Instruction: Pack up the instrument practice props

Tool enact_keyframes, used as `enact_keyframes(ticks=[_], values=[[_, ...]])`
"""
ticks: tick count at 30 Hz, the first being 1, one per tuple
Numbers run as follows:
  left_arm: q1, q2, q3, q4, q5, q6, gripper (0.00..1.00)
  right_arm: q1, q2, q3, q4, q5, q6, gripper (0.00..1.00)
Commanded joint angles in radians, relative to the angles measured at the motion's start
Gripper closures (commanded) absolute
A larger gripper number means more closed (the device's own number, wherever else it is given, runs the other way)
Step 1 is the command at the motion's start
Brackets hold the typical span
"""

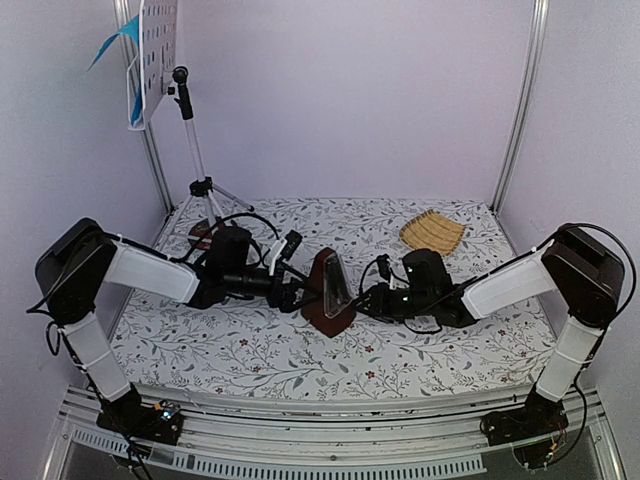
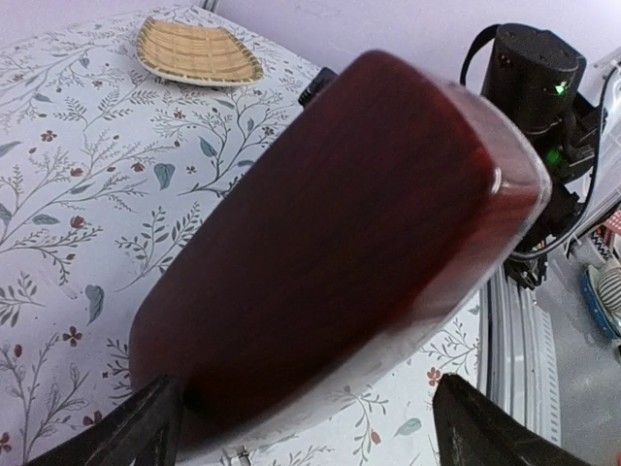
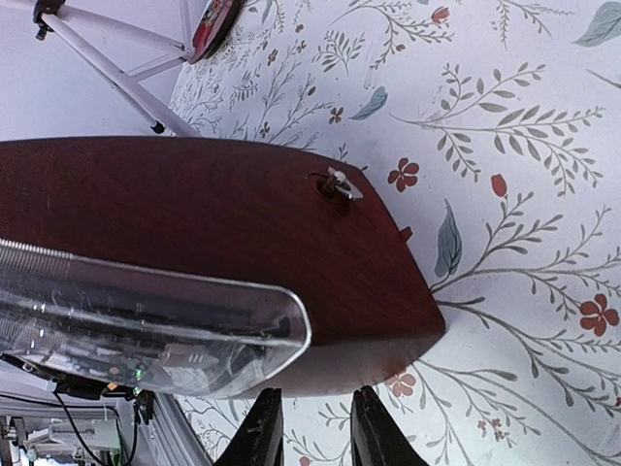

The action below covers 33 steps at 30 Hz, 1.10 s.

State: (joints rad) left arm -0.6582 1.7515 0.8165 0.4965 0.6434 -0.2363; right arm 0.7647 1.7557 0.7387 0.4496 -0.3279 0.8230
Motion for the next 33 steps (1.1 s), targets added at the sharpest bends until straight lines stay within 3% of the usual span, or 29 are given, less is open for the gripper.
enact_keyframes(ticks=[1,9,16,25,33], values=[[-0.043,-0.032,-0.029,-0.008,-0.036,-0.006,0.08,-0.013,0.035,0.055,0.016,0.016,-0.016,0.77],[-0.114,-0.093,-0.054,-0.074,-0.126,-0.041,0.09,-0.036,0.066,0.123,0.018,0.02,-0.067,0.77],[-0.176,-0.137,-0.088,-0.012,-0.136,-0.095,0.09,-0.068,0.076,0.155,0.016,0.011,-0.12,0.75],[-0.133,-0.334,-0.125,-0.101,-0.275,-0.003,0.05,-0.137,-0.148,-0.024,-0.005,0.065,-0.204,0.46],[-0.083,-0.209,0.083,-0.137,-0.202,0.143,0.03,-0.128,-0.307,-0.166,0.123,-0.049,-0.277,0.26]])
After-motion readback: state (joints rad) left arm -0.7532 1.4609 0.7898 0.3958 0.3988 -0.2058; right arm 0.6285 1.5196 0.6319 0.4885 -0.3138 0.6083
